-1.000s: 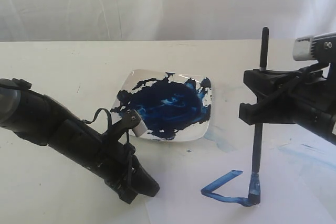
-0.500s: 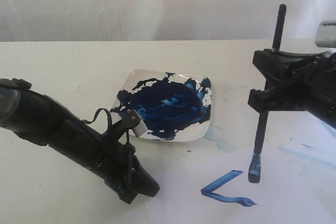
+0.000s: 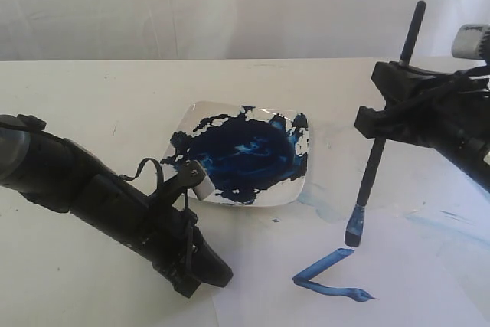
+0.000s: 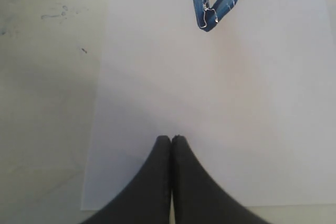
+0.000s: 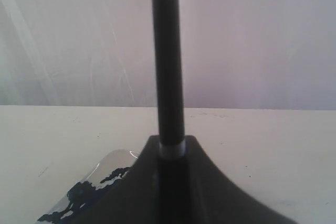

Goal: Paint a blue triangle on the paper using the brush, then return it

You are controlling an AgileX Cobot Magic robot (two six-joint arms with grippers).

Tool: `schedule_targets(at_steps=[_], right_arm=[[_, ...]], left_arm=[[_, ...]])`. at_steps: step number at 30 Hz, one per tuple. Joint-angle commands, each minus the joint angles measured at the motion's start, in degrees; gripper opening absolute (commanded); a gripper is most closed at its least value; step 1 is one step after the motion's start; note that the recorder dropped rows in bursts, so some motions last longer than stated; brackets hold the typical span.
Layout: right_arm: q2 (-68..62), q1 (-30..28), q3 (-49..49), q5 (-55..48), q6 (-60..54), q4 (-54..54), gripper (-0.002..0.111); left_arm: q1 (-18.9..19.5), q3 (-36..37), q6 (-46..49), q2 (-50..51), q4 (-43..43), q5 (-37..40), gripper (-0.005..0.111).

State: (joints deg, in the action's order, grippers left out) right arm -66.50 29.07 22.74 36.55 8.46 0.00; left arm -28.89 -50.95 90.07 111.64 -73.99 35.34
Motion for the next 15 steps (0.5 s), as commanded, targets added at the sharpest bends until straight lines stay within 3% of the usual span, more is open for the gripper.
schedule_targets(at_steps=[1, 9, 15], right_arm=[[0.0, 0.0, 0.1, 1.0, -0.6, 0.4, 0.000], [-0.2, 0.0, 0.1, 0.8, 3.0, 1.2, 0.000], [-0.2, 0.0, 0.1, 0.3, 2.7, 13.0, 0.000]], left_arm=[[-0.4, 0.2, -0.2, -0.1, 0.8, 0.4, 0.000], [-0.4, 0.2, -0.2, -0.1, 0.8, 0.4, 0.000], [-0.4, 0.2, -0.2, -0.1, 0.8, 0.4, 0.000]])
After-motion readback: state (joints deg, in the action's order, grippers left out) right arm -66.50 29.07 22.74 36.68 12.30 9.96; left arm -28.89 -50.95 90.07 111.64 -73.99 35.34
